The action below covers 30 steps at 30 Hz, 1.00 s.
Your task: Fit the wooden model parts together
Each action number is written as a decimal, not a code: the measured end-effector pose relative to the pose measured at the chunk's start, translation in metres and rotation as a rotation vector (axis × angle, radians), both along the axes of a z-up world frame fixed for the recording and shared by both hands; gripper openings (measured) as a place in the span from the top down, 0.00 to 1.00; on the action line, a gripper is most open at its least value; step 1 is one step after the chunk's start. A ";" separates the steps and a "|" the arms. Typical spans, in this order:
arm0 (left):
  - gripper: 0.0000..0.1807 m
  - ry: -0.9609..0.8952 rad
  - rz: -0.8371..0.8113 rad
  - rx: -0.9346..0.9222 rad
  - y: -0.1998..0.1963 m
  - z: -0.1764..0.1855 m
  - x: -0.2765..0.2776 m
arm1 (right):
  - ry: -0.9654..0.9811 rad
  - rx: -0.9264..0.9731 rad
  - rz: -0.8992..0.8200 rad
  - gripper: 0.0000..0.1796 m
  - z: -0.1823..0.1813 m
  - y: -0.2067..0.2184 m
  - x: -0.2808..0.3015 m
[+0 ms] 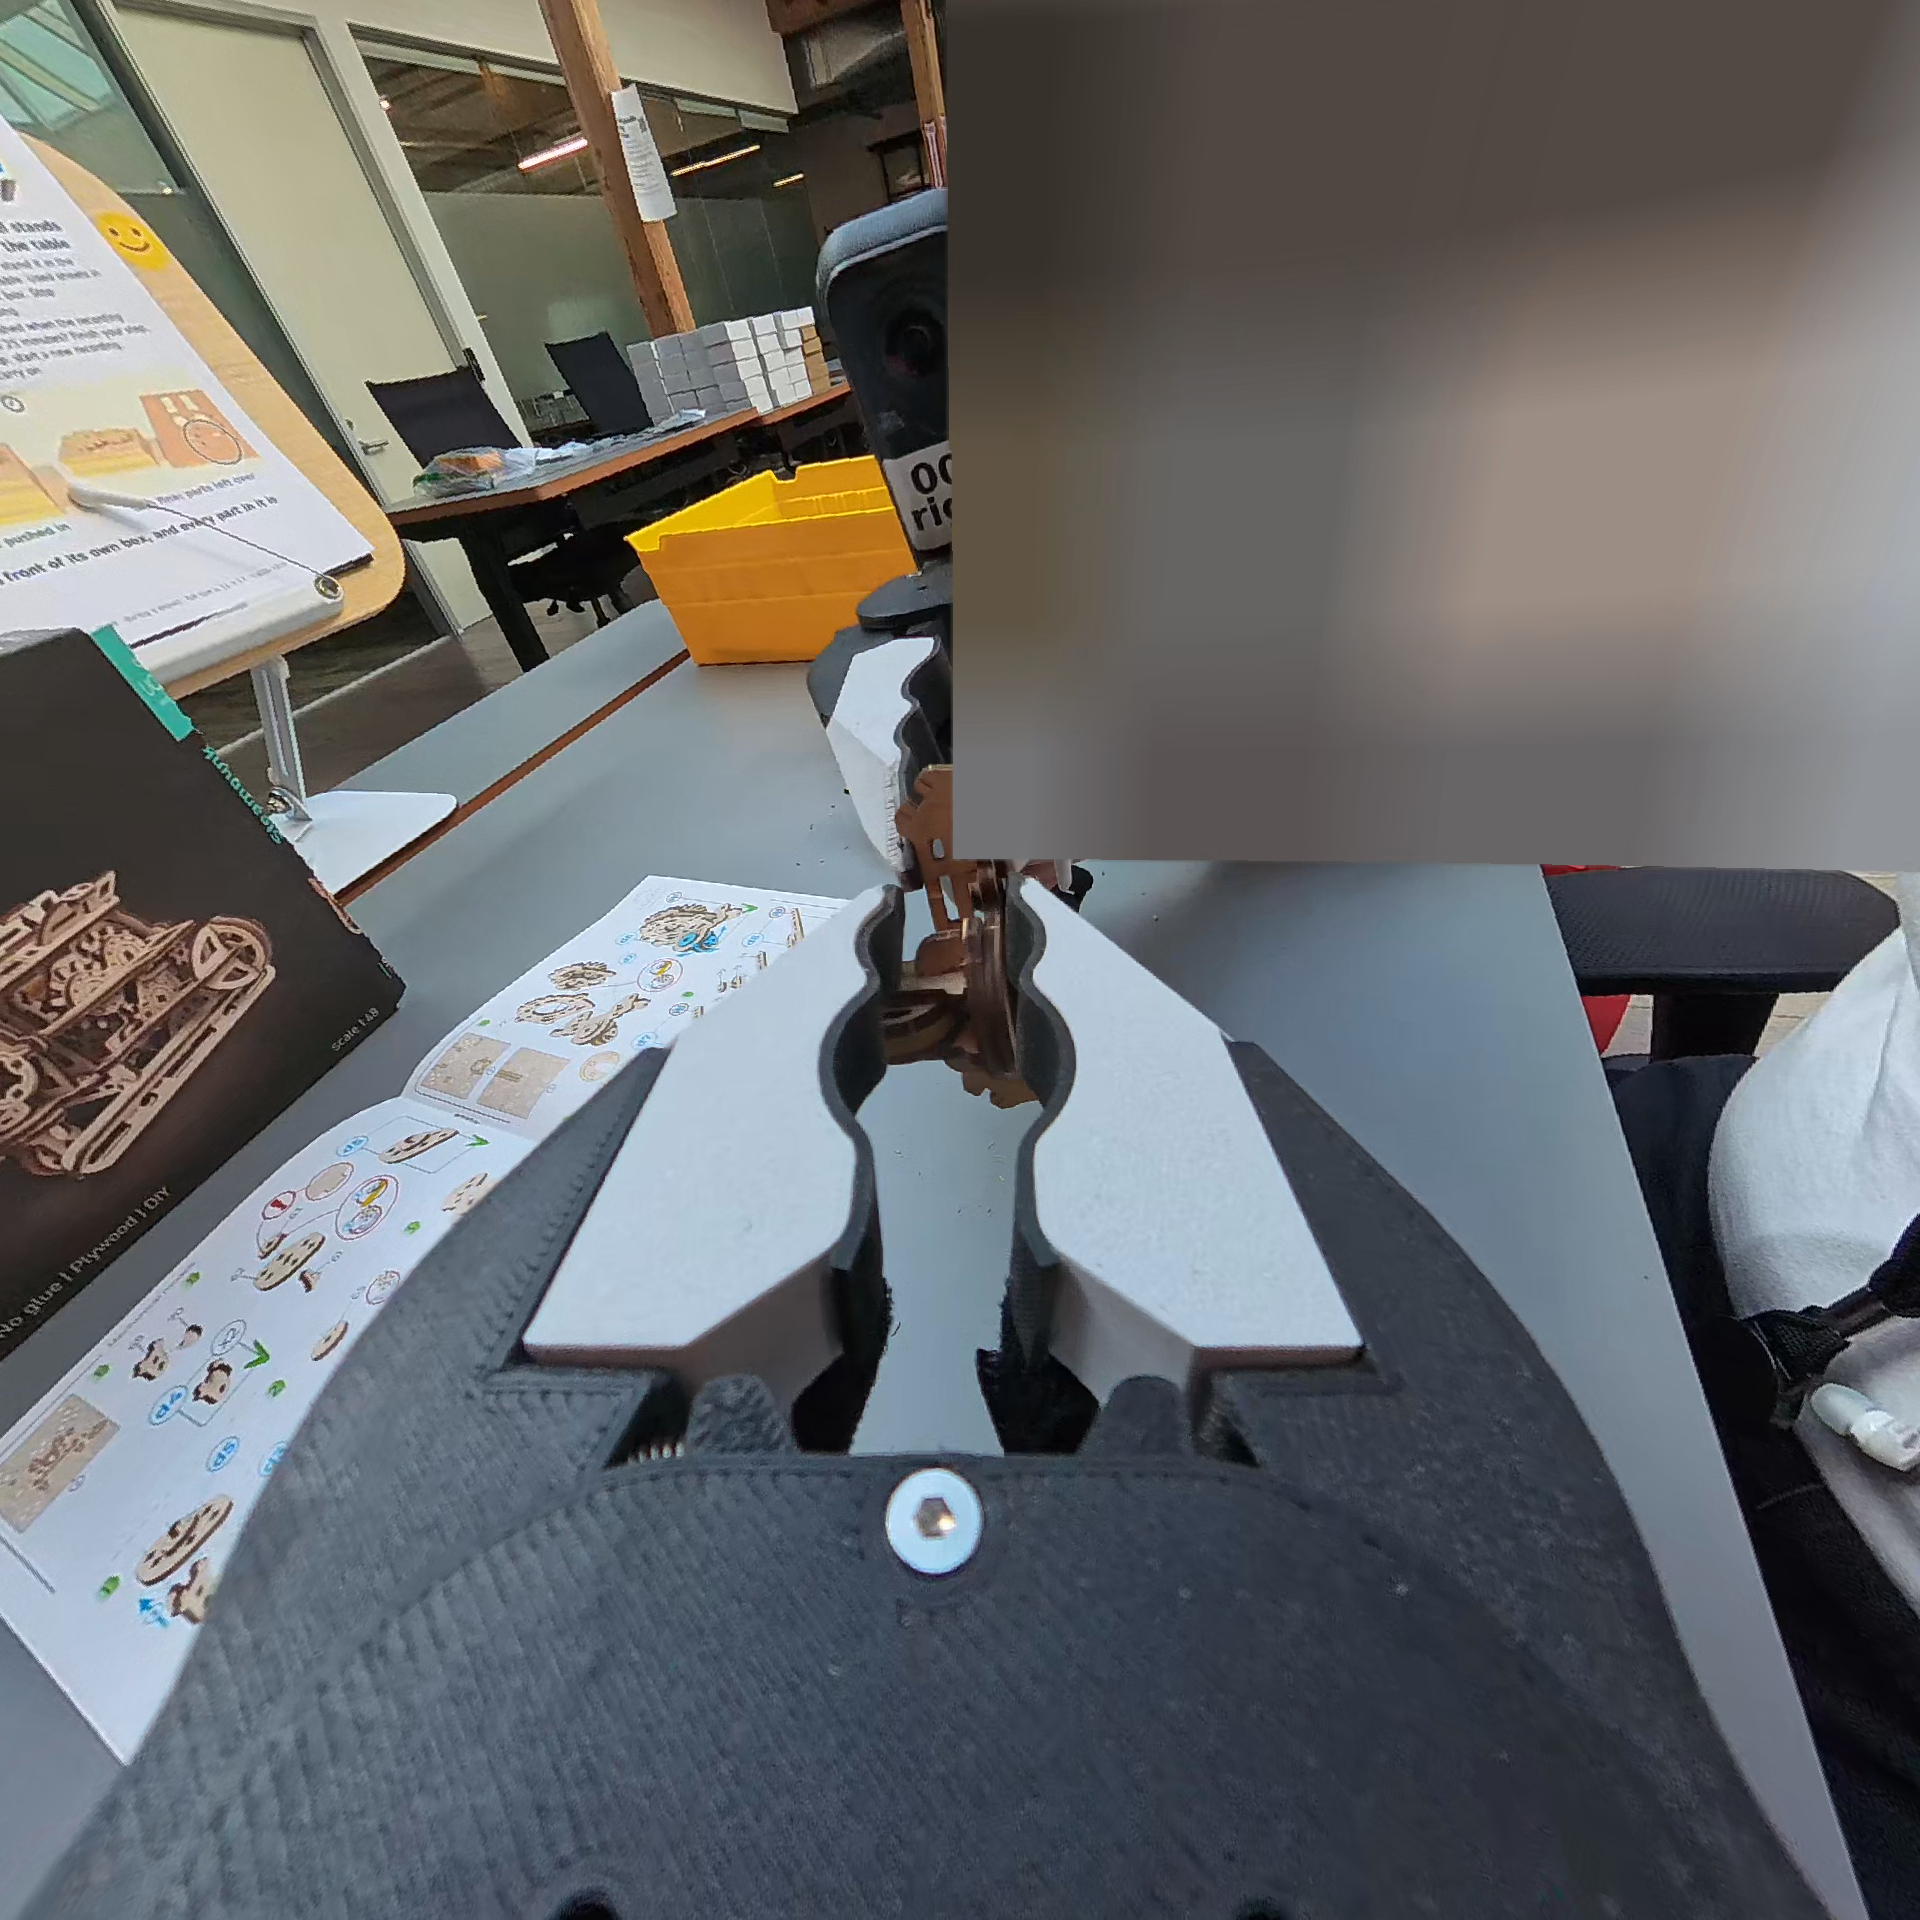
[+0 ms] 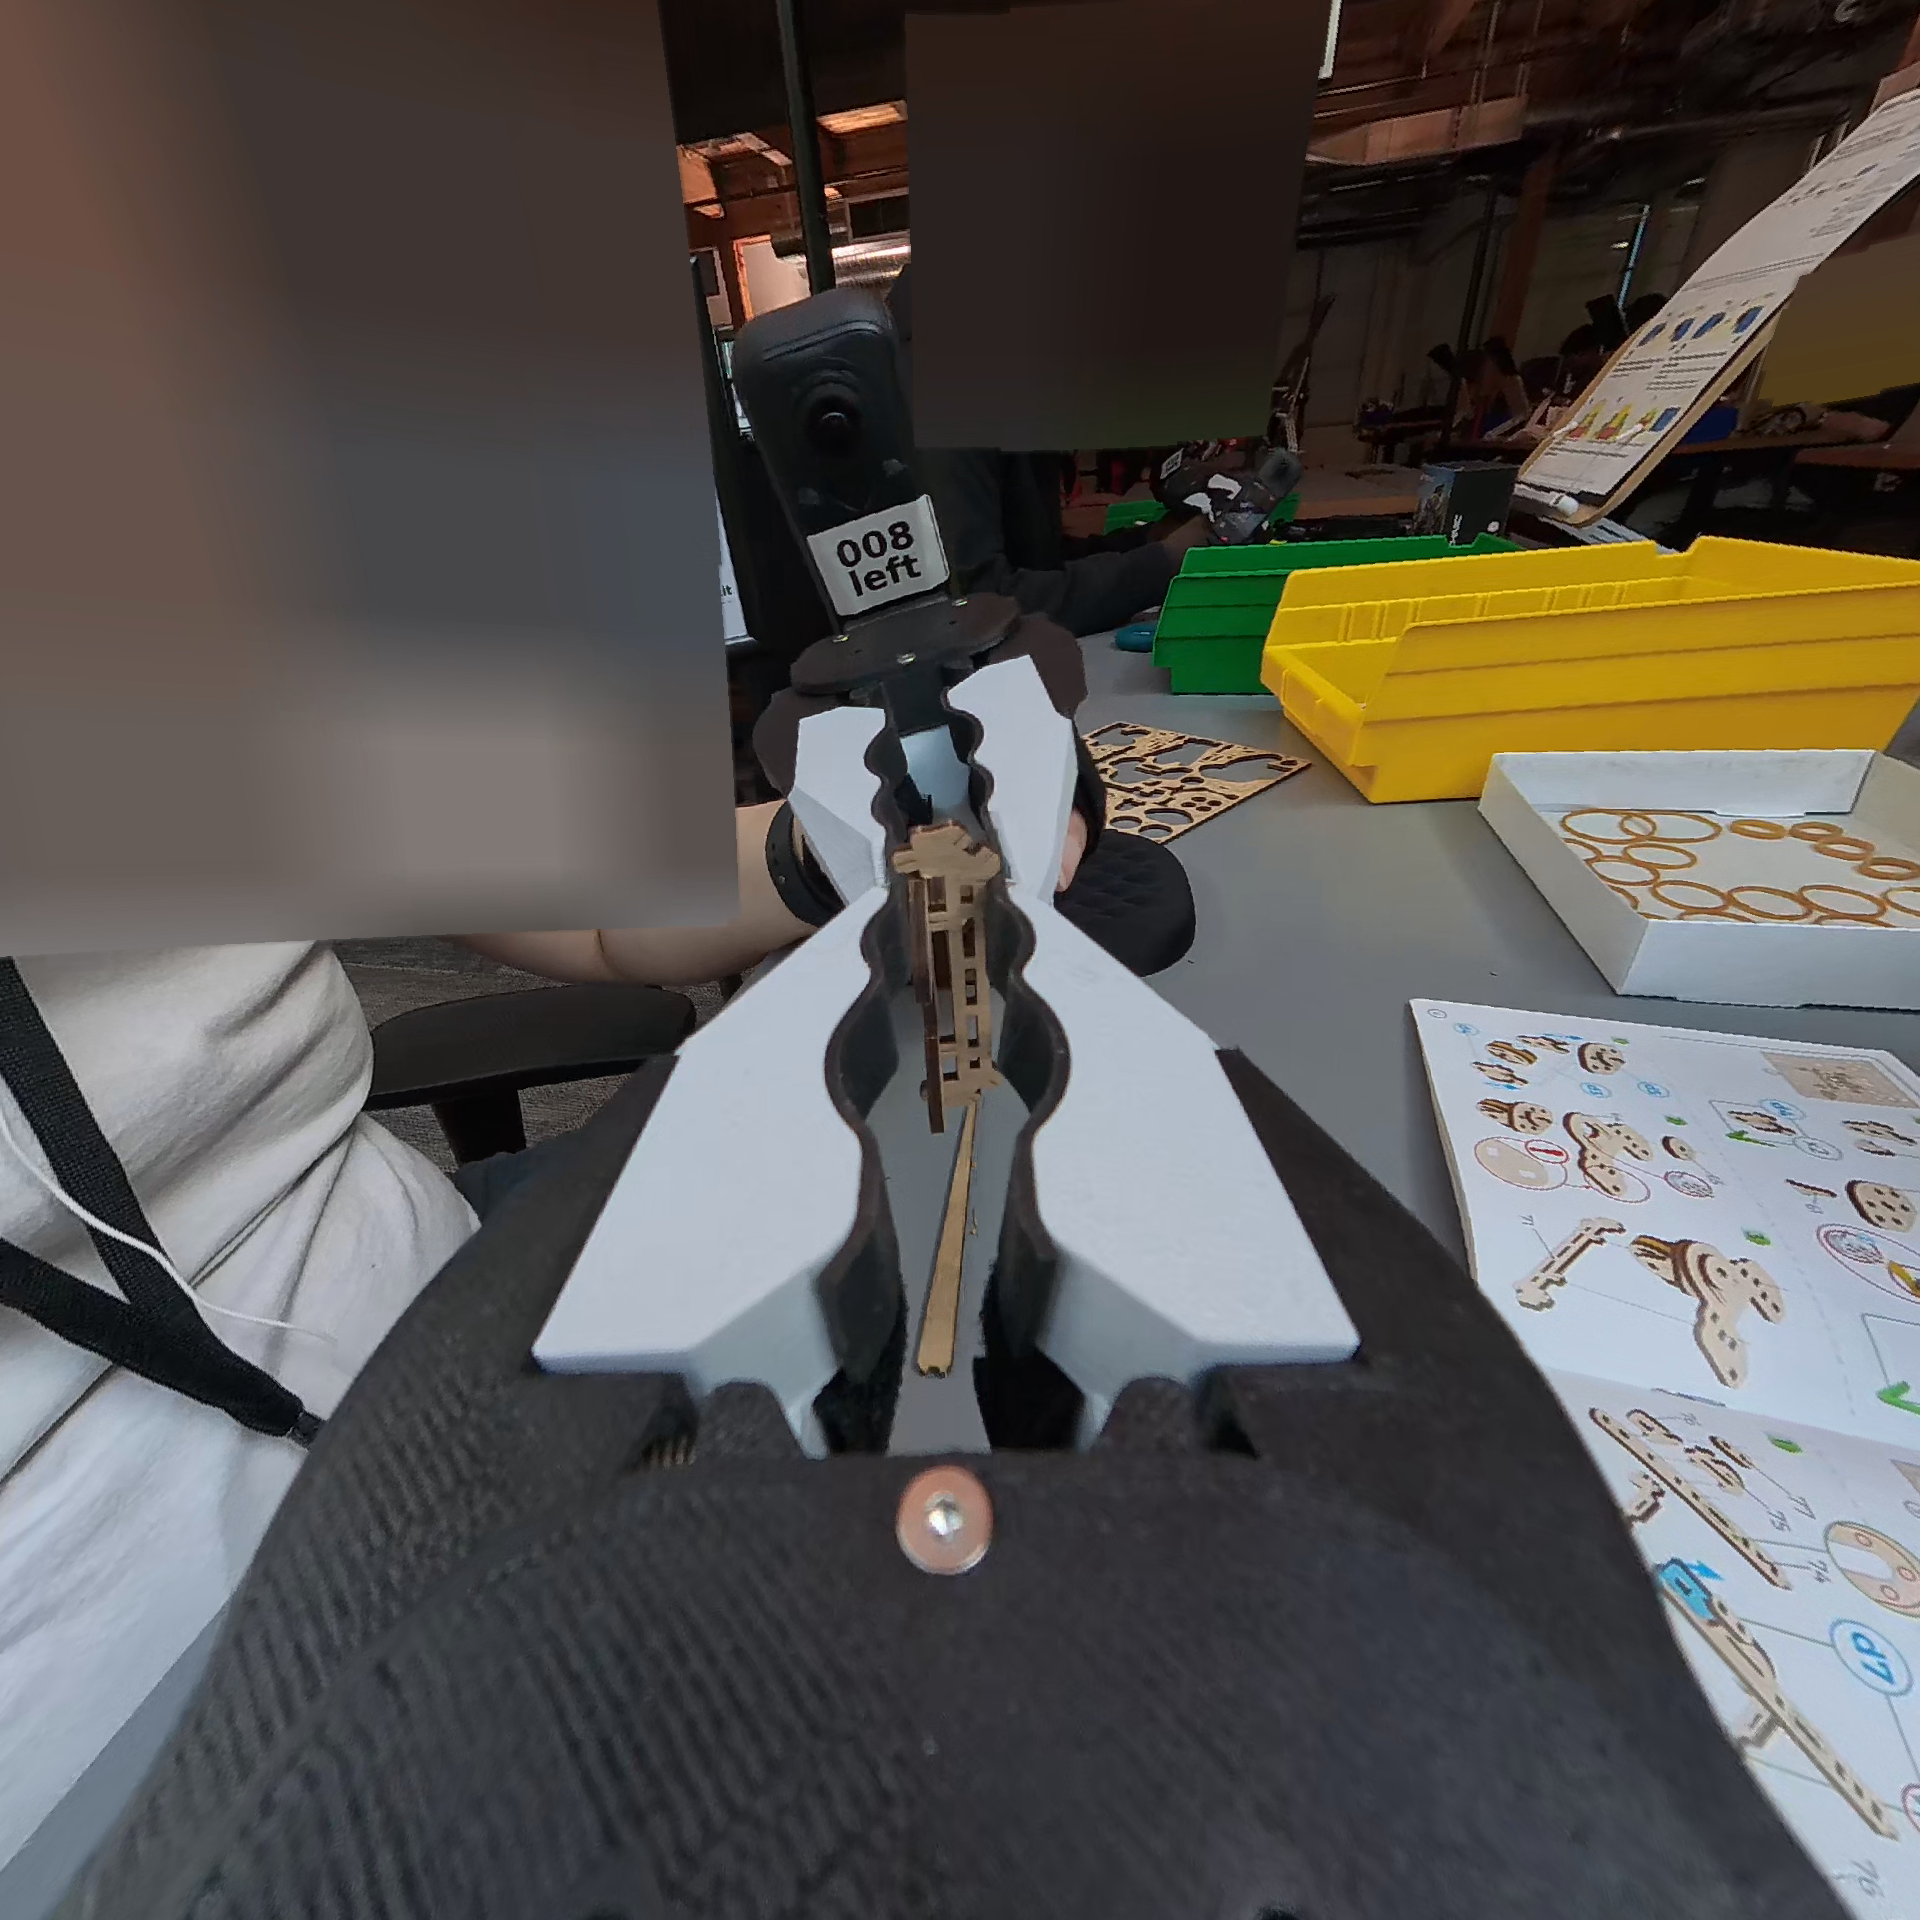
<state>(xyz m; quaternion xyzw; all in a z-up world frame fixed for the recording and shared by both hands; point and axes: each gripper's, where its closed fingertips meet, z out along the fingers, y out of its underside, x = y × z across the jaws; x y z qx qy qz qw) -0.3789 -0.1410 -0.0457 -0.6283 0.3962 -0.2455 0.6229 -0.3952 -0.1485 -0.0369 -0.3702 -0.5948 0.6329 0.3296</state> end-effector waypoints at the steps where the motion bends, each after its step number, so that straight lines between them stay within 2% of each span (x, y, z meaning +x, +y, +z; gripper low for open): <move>1: 0.91 0.001 -0.002 0.001 0.000 0.000 0.000 | 0.002 0.005 -0.002 0.93 0.000 0.000 0.000; 6: 0.91 -0.005 -0.006 -0.014 0.000 0.000 -0.001 | -0.013 -0.011 -0.008 0.93 0.000 0.000 -0.001; 8: 0.92 -0.007 0.005 -0.021 0.002 0.000 -0.003 | -0.043 -0.089 0.002 0.92 0.000 0.002 -0.003; 11: 0.93 -0.062 -0.043 -0.075 -0.001 0.002 -0.002 | -0.072 -0.236 0.109 0.92 0.006 0.000 0.000; 22: 0.92 -0.142 -0.064 -0.114 0.001 0.006 -0.001 | -0.040 -0.238 0.058 0.93 0.009 0.005 -0.002; 30: 0.93 -0.162 -0.059 -0.143 0.005 0.005 -0.003 | -0.077 -0.363 0.058 0.92 0.009 0.009 -0.006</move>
